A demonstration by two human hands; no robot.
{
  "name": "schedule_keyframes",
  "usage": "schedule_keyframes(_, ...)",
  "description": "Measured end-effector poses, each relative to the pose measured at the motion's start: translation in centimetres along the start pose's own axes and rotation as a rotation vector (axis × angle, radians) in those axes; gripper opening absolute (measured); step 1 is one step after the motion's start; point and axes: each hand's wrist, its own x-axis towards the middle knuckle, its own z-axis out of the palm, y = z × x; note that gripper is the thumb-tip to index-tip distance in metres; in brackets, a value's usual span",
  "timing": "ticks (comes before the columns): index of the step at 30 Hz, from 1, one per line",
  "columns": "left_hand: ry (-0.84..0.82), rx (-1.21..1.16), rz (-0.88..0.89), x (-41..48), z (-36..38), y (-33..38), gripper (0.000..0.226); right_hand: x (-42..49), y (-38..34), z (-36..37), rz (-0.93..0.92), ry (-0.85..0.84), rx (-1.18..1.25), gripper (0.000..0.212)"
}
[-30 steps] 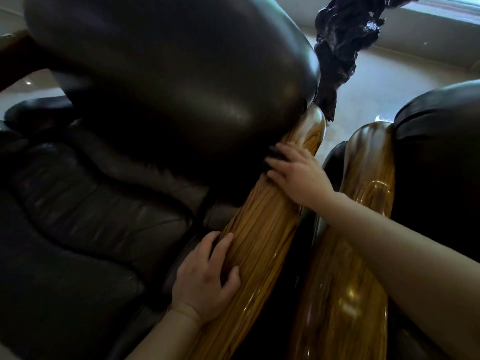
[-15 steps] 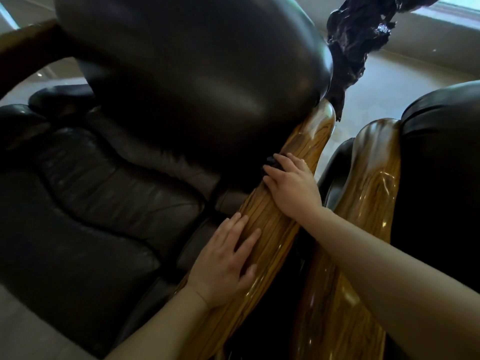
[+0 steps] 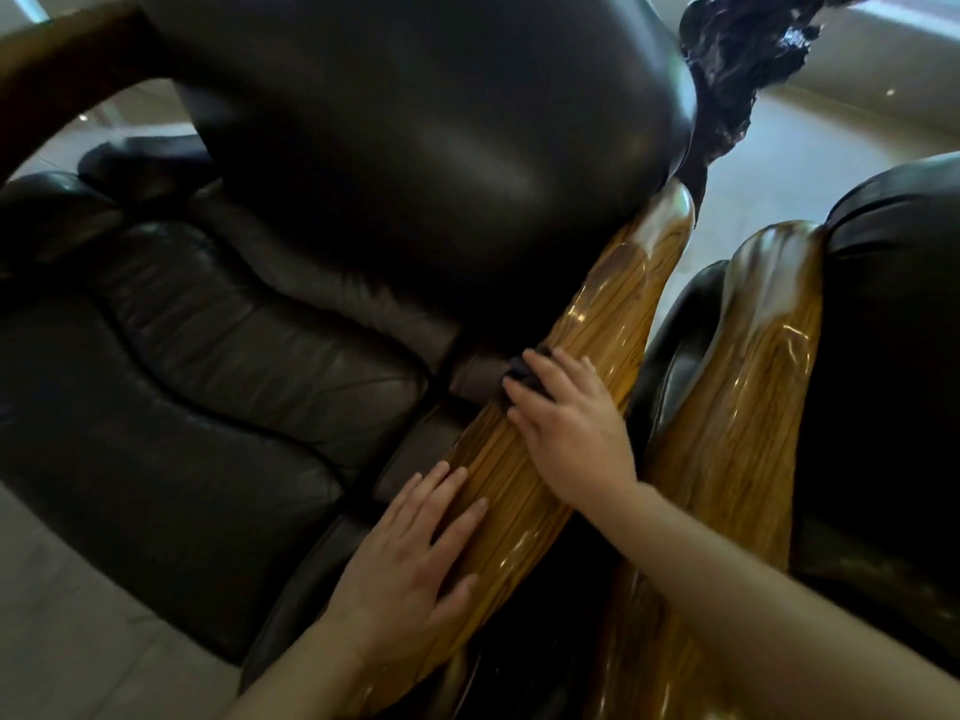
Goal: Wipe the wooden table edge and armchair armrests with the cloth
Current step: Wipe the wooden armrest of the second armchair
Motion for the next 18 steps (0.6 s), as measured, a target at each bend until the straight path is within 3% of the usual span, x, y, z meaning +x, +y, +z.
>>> schedule_keyframes(5, -0.041, 0.016, -0.027, -0.5, -0.4, 0.3, 0.071, -0.9, 1.5, -0.6, -0.263, -0.174, -0.076, 0.046)
schedule_keyframes(8, -0.05, 0.041, -0.037, -0.9, -0.2, 0.6, 0.076, 1.2, 2.6, -1.5, -0.037, -0.12, -0.03, 0.044)
schedule_keyframes(11, -0.035, 0.01, -0.074, -1.2, 0.2, 1.1, 0.077, 0.0, -0.9, -0.2, 0.14, -0.014, -0.034, 0.043)
schedule_keyframes(18, 0.015, -0.13, -0.191, -3.8, 0.2, 1.0, 0.057, -7.9, -6.3, 2.1, -0.147, -0.087, -0.024, 0.047)
